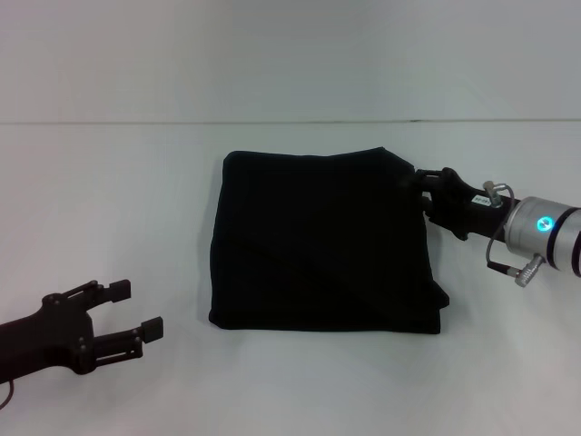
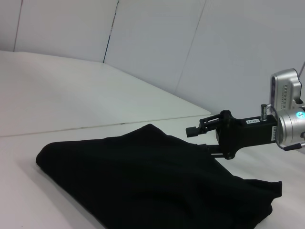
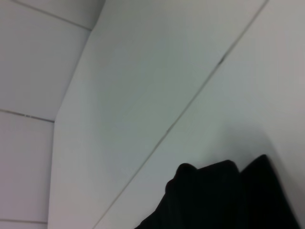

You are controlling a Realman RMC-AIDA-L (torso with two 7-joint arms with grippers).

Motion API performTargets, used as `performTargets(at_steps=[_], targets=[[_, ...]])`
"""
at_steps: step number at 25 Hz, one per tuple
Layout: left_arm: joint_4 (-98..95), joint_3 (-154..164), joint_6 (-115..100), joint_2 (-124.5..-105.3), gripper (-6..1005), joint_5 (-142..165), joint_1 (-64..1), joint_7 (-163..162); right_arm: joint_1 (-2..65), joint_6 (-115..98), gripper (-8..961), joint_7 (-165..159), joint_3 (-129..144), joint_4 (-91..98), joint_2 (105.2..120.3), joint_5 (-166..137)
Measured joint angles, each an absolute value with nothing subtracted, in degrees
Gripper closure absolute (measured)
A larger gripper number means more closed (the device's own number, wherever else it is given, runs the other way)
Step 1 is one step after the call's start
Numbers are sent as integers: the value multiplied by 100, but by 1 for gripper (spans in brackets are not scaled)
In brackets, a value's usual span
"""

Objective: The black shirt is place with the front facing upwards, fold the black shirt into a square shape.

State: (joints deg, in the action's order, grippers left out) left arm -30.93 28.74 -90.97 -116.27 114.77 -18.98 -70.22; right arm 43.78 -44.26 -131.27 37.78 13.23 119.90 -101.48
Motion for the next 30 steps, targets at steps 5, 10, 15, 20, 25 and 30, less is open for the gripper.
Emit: performTargets(at_steps=[5, 10, 15, 20, 25, 30], targets=[[-3093, 2874, -9097, -11626, 155, 11470, -1897, -7022, 4425, -4372, 479, -12925, 3769, 1311, 12006, -10136], [-3093, 2872, -9097, -11620, 157, 11455, -1893, -7022, 4434, -4322, 695, -12920, 3775, 1309, 12006, -10133], [-3093, 2865, -9096, -11619, 159, 11452, -1890, -7022, 4438, -4287, 893, -12891, 3774, 1309, 12005, -10133], [-3093, 2865, -9096, -11619, 162, 11452, -1904, -7022, 4455, -4264, 930, -12689, 3727, 1342, 12006, -10035], [-3094, 2865, -9076, -11619, 164, 11451, -1921, -7022, 4509, -4260, 930, -12135, 3721, 1340, 12003, -9538], [-3094, 2865, -9008, -11619, 166, 11453, -1930, -7026, 4598, -4113, 929, -11742, 3738, 1306, 12003, -9246]])
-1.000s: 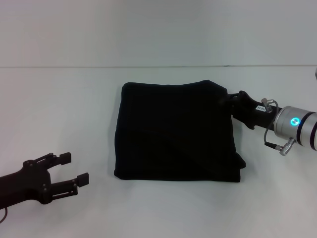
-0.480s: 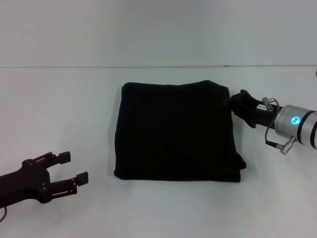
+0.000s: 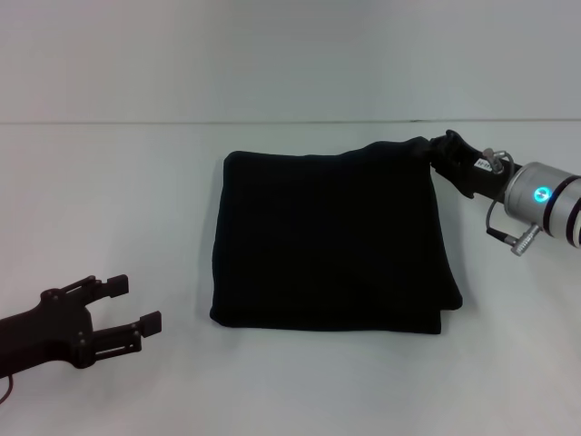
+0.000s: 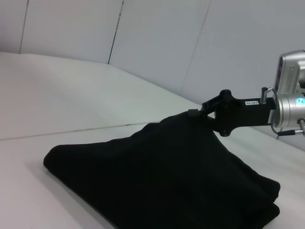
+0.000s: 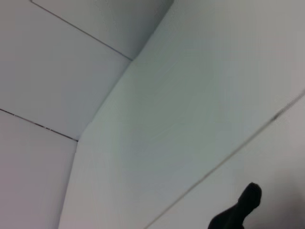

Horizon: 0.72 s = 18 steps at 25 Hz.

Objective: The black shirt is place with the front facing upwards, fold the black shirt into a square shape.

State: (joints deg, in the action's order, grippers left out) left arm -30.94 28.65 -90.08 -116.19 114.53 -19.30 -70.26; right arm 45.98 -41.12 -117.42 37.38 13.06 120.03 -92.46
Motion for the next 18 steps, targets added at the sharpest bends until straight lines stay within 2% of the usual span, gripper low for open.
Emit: performTargets(at_steps=[18], targets=[[-3094, 2824, -9024, -11628, 174, 11441, -1977, -7134, 4629, -3400, 926, -11645, 3720, 1059, 12024, -9218]])
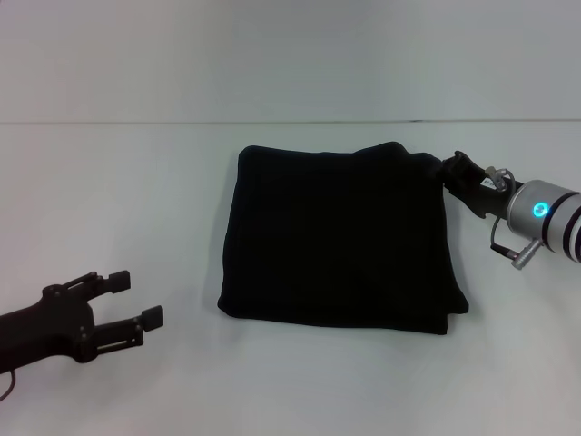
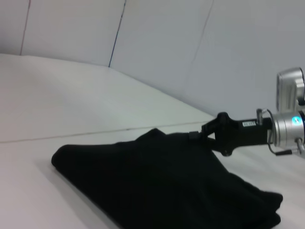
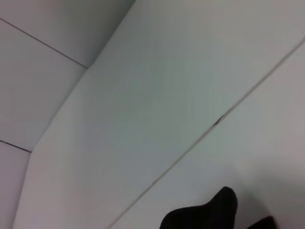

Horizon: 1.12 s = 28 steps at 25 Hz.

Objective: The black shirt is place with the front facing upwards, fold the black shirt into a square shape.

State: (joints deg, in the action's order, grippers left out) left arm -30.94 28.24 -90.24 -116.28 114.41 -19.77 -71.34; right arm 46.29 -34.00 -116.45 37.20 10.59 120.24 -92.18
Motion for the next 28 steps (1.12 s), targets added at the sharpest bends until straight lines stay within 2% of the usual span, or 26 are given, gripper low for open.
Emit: performTargets(at_steps=[3, 12, 17, 21, 24, 28], targets=[[-3094, 2746, -9081, -11633, 176, 11433, -2023, -7322, 4502, -3671, 919, -11498, 3708, 1120, 12012, -9083], [-3081, 2639, -9151, -11654, 180, 11362, -2355, -8264, 3483, -5519, 676, -9623, 3694, 1544, 11949, -7829], [-2730, 2480, -9067, -11641, 182, 11315, -2603, -8545, 3001, -6241, 532, -8697, 3763, 1912, 11772, -7852], [-2503, 2430, -8892, -11606, 184, 11302, -2796, -8940, 2920, -6744, 394, -7540, 3788, 1946, 11678, -8283], [-2492, 2475, -8873, -11586, 185, 11336, -2968, -9679, 2909, -7075, 278, -6626, 3794, 1955, 11715, -8800], [-2497, 2686, -8778, -11451, 187, 11392, -3181, -11091, 2790, -7556, 88, -5514, 3797, 1964, 11795, -9446]])
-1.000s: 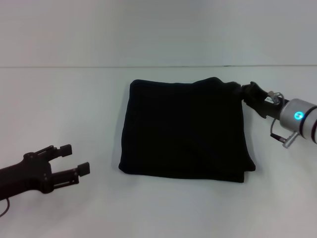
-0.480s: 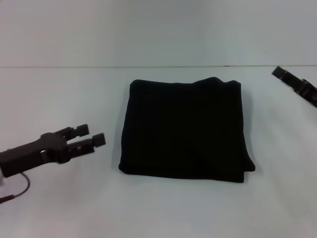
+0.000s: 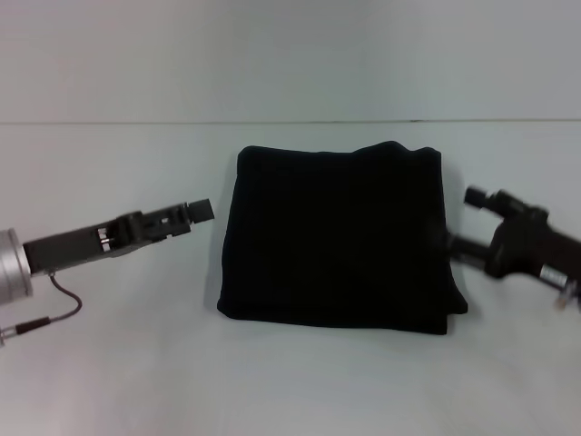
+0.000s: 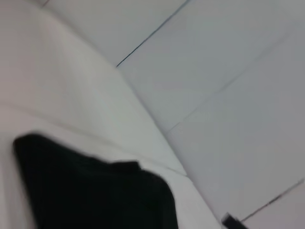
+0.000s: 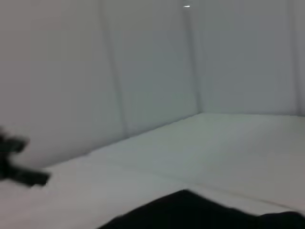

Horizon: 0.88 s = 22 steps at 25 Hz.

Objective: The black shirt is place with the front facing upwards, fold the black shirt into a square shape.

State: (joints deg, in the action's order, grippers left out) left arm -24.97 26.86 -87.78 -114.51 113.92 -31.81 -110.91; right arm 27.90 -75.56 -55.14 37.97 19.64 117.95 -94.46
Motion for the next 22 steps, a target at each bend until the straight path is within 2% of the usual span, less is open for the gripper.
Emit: performTargets(at_steps=[7, 22], targets=[[-2493, 3543, -7763, -11150, 190, 11954, -3463, -13693, 2309, -8037, 54, -4251, 3797, 1954, 11869, -9789], [-2001, 4143, -7064, -11263, 197, 12323, -4063, -14229, 1864, -8241, 54, -4026, 3794, 1966, 11866, -9976]])
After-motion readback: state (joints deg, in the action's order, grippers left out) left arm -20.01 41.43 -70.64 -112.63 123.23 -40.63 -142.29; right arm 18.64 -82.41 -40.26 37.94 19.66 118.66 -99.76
